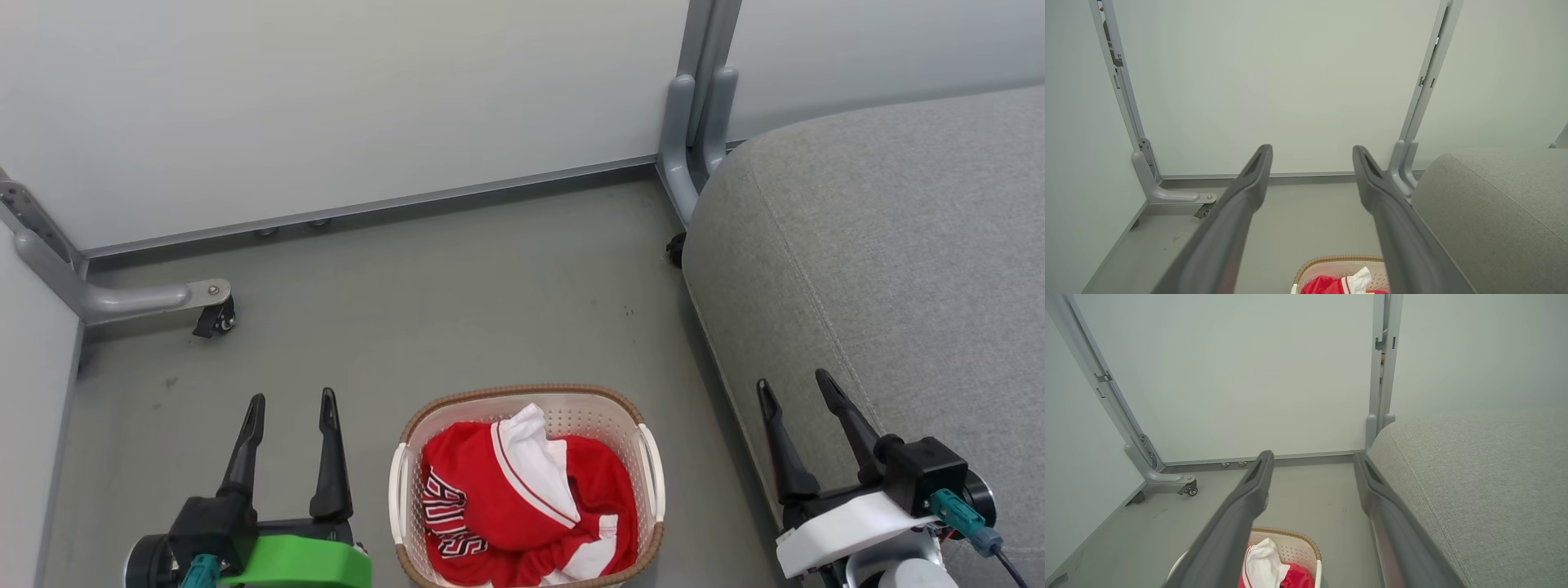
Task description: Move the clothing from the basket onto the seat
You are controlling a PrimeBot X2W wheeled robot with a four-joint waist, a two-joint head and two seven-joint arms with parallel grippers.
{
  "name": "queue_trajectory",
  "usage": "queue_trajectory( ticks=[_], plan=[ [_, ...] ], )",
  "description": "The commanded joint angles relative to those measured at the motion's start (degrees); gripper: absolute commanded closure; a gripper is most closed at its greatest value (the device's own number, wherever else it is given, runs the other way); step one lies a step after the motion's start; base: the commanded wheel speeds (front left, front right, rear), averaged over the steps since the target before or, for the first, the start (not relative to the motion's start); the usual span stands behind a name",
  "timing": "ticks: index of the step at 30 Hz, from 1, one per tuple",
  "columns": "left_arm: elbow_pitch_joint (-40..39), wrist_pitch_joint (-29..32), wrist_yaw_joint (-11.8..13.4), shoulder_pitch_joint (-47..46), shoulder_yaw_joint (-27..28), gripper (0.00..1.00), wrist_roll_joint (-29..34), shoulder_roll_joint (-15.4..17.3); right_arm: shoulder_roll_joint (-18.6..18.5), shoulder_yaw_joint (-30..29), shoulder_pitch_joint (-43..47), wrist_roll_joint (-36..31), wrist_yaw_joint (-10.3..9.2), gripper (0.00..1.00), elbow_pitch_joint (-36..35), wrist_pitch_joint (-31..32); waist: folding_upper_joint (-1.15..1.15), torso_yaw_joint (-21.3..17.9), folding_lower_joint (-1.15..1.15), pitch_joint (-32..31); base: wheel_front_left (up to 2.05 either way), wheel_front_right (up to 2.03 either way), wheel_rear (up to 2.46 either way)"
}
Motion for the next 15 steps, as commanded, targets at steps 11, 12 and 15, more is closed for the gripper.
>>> queue_trajectory(
  ticks=[11, 12, 15],
  plan=[
    [0.7, -0.2, -0.5, 0.7, 0.0, 0.0, 0.3, 0.4, -0.3, -0.2, 0.1, 0.4, 0.0, 0.0, -0.4, -0.3, 0.17, 0.0, 0.0, 0.1, 0.0, 0.0, 0.0],
    [0.8, -0.2, -0.5, 0.8, -0.1, 0.0, 0.4, 0.4, -0.3, -0.2, 0.1, 0.4, 0.0, 0.0, -0.5, -0.3, 0.17, 0.0, 0.0, 0.2, 0.0, 0.0, 0.0],
    [1.5, -0.2, -0.7, 0.9, -0.4, 0.0, 0.5, 0.4, -0.3, -0.2, -0.1, 0.3, 0.0, 0.0, -0.7, -0.3, 0.17, 0.0, 0.0, 0.7, 0.0, 0.0, 0.0]
  ],
)
